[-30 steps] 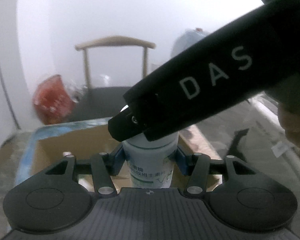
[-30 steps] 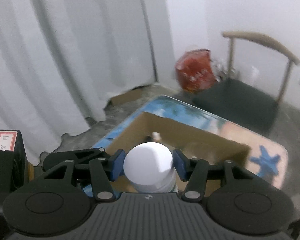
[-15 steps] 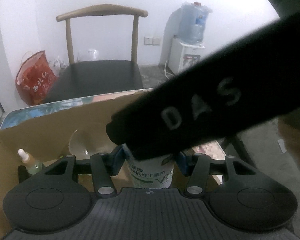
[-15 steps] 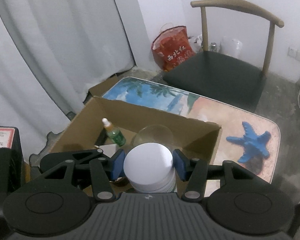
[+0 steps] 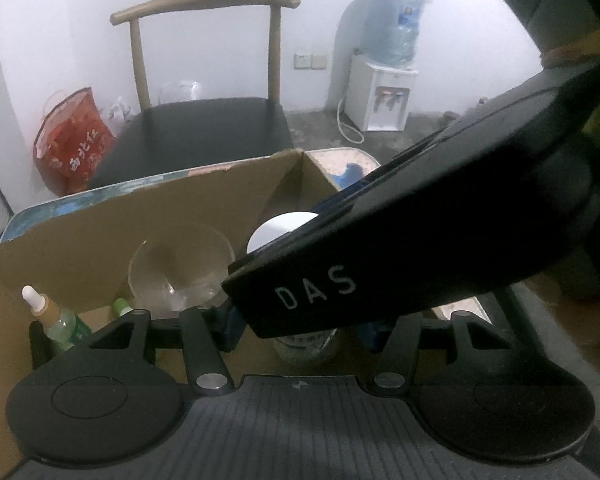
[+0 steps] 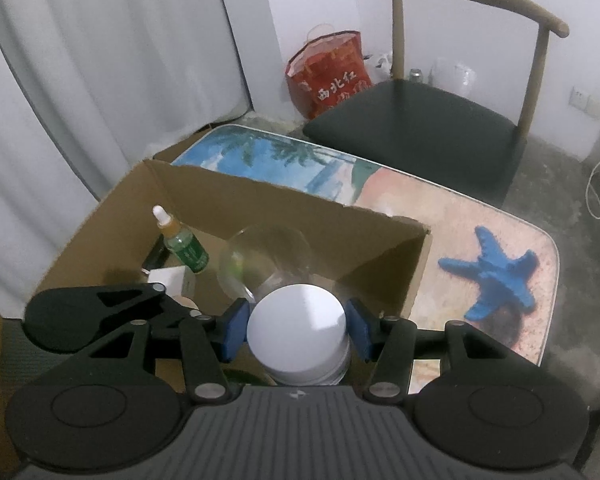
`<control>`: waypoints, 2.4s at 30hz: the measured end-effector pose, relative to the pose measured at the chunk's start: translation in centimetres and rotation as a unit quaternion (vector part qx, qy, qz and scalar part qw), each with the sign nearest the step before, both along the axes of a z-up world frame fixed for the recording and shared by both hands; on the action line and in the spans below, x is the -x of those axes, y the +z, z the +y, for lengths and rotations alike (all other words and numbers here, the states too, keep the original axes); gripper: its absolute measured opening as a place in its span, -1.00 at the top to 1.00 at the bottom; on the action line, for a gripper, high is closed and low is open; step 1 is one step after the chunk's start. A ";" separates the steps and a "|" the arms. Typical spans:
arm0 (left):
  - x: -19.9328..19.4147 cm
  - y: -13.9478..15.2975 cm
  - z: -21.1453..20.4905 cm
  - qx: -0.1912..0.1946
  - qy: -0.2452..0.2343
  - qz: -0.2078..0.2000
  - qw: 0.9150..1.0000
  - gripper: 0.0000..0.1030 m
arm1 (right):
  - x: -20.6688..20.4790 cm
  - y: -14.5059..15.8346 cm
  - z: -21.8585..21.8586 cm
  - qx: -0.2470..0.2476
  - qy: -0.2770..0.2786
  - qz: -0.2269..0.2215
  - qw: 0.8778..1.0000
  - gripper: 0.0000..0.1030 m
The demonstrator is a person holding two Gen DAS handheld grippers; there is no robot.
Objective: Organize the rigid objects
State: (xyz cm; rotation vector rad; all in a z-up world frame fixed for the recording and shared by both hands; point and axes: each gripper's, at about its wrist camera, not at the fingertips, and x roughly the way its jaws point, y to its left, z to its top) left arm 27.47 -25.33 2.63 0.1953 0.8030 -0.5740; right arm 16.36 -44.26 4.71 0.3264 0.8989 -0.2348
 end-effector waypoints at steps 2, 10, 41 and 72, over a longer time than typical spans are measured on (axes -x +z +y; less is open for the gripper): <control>0.0 -0.1 0.1 -0.001 0.002 0.003 1.000 -0.06 | -0.2 -0.4 0.0 0.005 0.000 0.005 1.000 -0.09; -0.7 -0.7 0.5 -0.004 0.006 0.012 1.000 -0.08 | -0.2 -1.1 -0.3 -0.013 -0.006 0.013 1.000 -0.09; 4.8 3.2 3.9 0.005 0.035 -0.039 0.999 -0.90 | 8.1 4.1 1.7 -0.091 -0.100 -0.112 0.984 -0.30; 12.5 3.1 14.8 0.000 0.181 -0.044 0.982 -0.99 | 12.9 1.5 19.5 0.065 -0.230 -0.103 0.966 -1.00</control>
